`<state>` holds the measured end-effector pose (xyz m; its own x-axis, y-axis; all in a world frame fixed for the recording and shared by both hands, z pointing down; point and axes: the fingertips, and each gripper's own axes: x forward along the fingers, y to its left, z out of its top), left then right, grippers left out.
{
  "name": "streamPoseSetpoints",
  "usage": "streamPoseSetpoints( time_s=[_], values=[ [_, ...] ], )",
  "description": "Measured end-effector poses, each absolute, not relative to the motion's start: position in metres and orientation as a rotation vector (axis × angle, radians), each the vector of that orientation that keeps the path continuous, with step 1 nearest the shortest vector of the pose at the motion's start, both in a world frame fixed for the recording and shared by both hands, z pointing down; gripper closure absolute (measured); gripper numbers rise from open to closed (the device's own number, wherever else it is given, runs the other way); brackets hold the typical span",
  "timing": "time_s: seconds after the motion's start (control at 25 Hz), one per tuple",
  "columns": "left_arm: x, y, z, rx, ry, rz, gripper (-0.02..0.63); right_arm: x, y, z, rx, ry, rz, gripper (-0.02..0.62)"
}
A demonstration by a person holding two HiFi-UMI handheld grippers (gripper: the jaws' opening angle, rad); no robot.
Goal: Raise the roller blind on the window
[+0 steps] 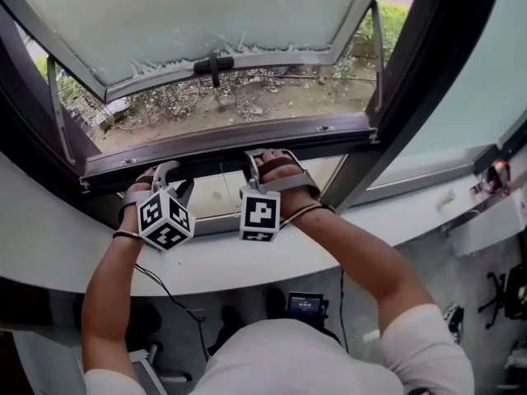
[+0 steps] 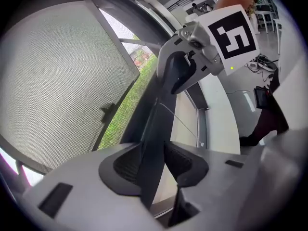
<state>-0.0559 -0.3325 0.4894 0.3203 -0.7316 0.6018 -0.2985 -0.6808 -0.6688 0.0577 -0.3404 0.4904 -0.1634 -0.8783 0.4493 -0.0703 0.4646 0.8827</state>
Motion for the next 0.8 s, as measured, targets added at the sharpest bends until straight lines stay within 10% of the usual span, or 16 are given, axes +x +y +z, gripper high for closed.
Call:
streamPoseSetpoints(
  time_s=[0.8],
  values=[
    [-0.0572,-0.3317,0.4803,-2.199,0.871,-1.225,0.466,0.0599,-0.3423,0.4818,0.823,-1.598,-0.813,0.497]
  ],
)
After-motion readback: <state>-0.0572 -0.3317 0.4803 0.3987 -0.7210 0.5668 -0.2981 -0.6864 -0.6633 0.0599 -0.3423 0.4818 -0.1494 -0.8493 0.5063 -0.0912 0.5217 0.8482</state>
